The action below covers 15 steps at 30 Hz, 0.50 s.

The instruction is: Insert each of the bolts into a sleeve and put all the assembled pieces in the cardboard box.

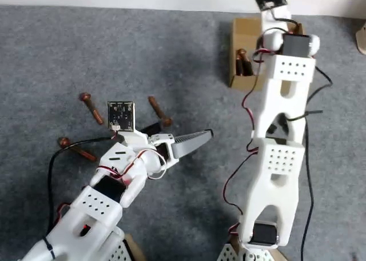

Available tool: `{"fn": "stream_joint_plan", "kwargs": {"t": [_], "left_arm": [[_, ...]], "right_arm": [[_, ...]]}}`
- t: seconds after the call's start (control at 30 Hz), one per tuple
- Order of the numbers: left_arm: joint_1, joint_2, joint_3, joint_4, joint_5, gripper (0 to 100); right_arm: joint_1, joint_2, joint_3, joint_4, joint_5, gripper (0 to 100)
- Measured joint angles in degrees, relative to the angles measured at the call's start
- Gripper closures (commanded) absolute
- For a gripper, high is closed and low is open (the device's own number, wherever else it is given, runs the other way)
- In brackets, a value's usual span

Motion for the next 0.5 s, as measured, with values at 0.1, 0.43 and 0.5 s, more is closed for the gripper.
{"fn": "stream_joint_plan", "kwargs": {"t": [0.1, 0.43, 0.5], "left_arm": [[0.0, 0.0, 0.0, 0.0, 0.0, 50], [0.0, 0.0, 0.0, 0.0, 0.0, 50], [0.0, 0.0, 0.0, 0.0, 0.0, 50]], "right_arm": [[3.16, 0.0, 0.0, 0.18, 3.16, 85.8], [10.29, -1.85, 9.23, 0.26, 11.6, 98.1], [10.55, -3.16, 14.15, 0.26, 12.04, 96.7]]}}
